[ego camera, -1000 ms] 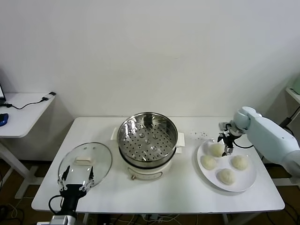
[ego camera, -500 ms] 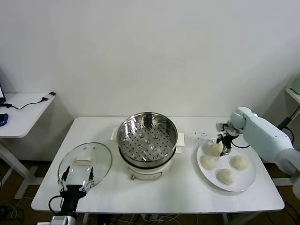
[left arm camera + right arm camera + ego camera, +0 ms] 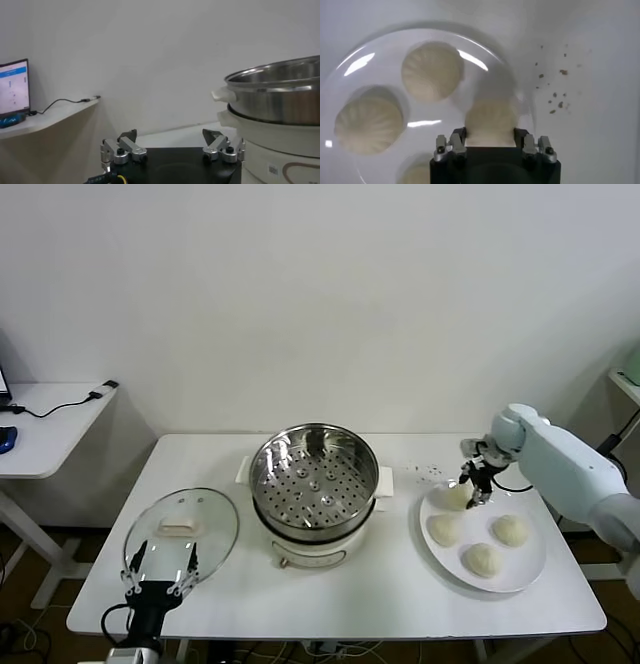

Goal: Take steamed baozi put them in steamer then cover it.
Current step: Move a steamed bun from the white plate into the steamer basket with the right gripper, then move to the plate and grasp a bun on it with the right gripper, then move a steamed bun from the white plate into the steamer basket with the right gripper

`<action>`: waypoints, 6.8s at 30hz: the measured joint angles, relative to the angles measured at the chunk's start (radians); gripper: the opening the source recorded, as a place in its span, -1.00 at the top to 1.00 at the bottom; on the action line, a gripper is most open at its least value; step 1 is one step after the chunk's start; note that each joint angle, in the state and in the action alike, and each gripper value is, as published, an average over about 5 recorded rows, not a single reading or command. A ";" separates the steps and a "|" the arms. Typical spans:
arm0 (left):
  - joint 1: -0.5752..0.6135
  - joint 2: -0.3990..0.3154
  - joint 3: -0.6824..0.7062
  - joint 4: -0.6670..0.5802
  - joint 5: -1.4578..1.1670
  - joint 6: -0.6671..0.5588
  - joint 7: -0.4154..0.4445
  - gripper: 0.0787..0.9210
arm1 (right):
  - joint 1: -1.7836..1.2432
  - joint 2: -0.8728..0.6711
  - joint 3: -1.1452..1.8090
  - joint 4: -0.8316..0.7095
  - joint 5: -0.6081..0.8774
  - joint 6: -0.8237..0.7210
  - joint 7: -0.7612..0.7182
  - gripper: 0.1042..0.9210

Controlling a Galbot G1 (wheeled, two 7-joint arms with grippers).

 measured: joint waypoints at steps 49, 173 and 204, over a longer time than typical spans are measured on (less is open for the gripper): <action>0.061 0.001 -0.011 -0.009 -0.017 -0.010 -0.007 -0.77 | 0.165 0.577 -0.171 0.075 -0.473 0.652 0.034 -0.35; 0.124 -0.025 0.013 -0.048 0.006 -0.041 -0.012 -0.77 | 0.532 0.004 -0.577 0.332 0.779 -0.379 0.162 -0.41; 0.129 -0.009 0.015 -0.043 0.001 -0.055 -0.004 -0.77 | 0.444 0.542 -0.733 0.197 1.016 -0.462 0.260 -0.41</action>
